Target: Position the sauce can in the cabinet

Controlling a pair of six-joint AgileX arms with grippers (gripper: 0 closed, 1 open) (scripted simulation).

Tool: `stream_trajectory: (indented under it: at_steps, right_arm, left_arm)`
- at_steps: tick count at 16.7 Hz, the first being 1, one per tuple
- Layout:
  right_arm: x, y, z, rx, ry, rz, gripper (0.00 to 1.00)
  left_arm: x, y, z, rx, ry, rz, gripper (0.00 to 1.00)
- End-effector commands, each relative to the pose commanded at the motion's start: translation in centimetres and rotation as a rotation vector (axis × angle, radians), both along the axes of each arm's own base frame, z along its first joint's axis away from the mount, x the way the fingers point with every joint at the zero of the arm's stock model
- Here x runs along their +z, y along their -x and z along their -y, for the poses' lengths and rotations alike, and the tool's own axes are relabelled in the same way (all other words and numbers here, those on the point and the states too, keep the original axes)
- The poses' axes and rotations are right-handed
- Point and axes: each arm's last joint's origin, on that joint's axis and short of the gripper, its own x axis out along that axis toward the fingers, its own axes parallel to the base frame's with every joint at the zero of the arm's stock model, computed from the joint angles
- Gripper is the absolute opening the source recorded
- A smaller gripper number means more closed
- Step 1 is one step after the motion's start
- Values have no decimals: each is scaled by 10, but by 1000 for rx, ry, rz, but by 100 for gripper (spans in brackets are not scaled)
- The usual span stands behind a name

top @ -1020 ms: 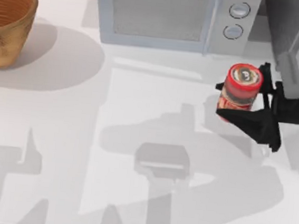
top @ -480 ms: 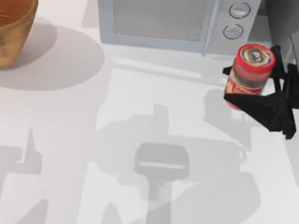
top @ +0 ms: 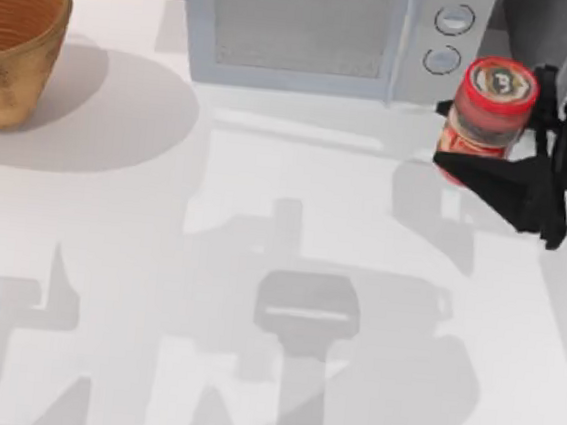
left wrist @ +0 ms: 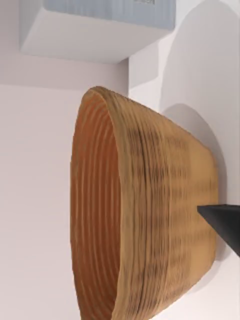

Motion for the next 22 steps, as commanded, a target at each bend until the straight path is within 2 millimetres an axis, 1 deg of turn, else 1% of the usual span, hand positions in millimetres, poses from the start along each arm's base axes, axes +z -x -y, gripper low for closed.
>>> stream_trajectory:
  at_steps: [2, 5, 6, 8, 10, 11, 15, 17, 20, 22]
  right_arm:
    - [20, 12, 5, -93, -9, 11, 0]
    - [52, 40, 15, -256, -27, 20, 0]
    - [61, 52, 18, -312, -33, 18, 0]
    - [71, 75, 23, -408, -38, 6, 0]
    - [75, 97, 25, -483, -38, -13, 0]
    - [73, 107, 26, -521, -33, -35, 0]
    - [55, 140, 35, -699, 1, -131, 0]
    - [59, 159, 40, -793, -9, -92, 0]
    - [75, 194, 47, -941, -68, 55, 0]
    - [75, 218, 52, -1059, -104, 117, 0]
  left_arm:
    - [0, 0, 0, 0, 0, 0, 100]
    - [0, 0, 0, 0, 0, 0, 100]
    - [0, 0, 0, 0, 0, 0, 100]
    - [0, 0, 0, 0, 0, 0, 100]
    - [0, 0, 0, 0, 0, 0, 100]
    - [0, 0, 0, 0, 0, 0, 100]
    - [0, 0, 0, 0, 0, 0, 100]
    - [0, 0, 0, 0, 0, 0, 100]
    - [0, 0, 0, 0, 0, 0, 100]
    - [0, 0, 0, 0, 0, 0, 100]
